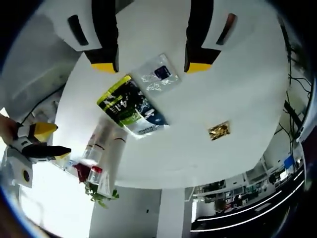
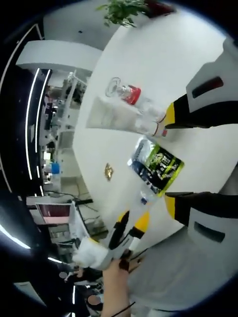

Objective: Arrange the skincare products in the storage area until every visible bottle or jar stands upright without overlapping.

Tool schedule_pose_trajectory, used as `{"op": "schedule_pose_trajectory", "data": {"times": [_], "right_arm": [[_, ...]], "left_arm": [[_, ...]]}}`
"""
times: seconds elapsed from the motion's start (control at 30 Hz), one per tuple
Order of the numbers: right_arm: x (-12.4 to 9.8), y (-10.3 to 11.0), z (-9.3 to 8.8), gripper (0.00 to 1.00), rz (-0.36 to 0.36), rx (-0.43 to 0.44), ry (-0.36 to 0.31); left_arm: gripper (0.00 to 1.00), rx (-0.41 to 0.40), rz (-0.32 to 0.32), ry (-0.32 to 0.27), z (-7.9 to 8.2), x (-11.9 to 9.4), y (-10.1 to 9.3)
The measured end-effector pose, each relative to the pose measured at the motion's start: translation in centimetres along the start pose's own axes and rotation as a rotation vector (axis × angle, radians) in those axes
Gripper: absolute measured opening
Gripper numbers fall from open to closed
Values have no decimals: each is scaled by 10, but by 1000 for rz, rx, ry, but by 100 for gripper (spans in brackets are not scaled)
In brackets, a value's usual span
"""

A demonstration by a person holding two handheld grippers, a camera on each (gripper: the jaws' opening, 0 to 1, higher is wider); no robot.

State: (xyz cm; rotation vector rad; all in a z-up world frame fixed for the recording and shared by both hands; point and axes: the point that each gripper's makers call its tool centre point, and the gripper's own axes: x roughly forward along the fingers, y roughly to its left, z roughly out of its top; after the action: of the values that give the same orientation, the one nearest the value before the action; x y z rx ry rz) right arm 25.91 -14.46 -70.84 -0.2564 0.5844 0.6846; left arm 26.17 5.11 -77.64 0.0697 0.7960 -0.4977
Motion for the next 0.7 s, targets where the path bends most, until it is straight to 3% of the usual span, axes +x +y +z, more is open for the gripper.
{"op": "schedule_pose_trajectory", "data": {"times": [0.2, 0.7], "right_arm": [[-6, -7, -5, 61, 1, 30, -10], [-25, -22, -10, 69, -30, 77, -38]], "left_arm": [[57, -147, -51, -53, 7, -20, -7], [71, -212, -46, -90, 4, -56, -4]]}}
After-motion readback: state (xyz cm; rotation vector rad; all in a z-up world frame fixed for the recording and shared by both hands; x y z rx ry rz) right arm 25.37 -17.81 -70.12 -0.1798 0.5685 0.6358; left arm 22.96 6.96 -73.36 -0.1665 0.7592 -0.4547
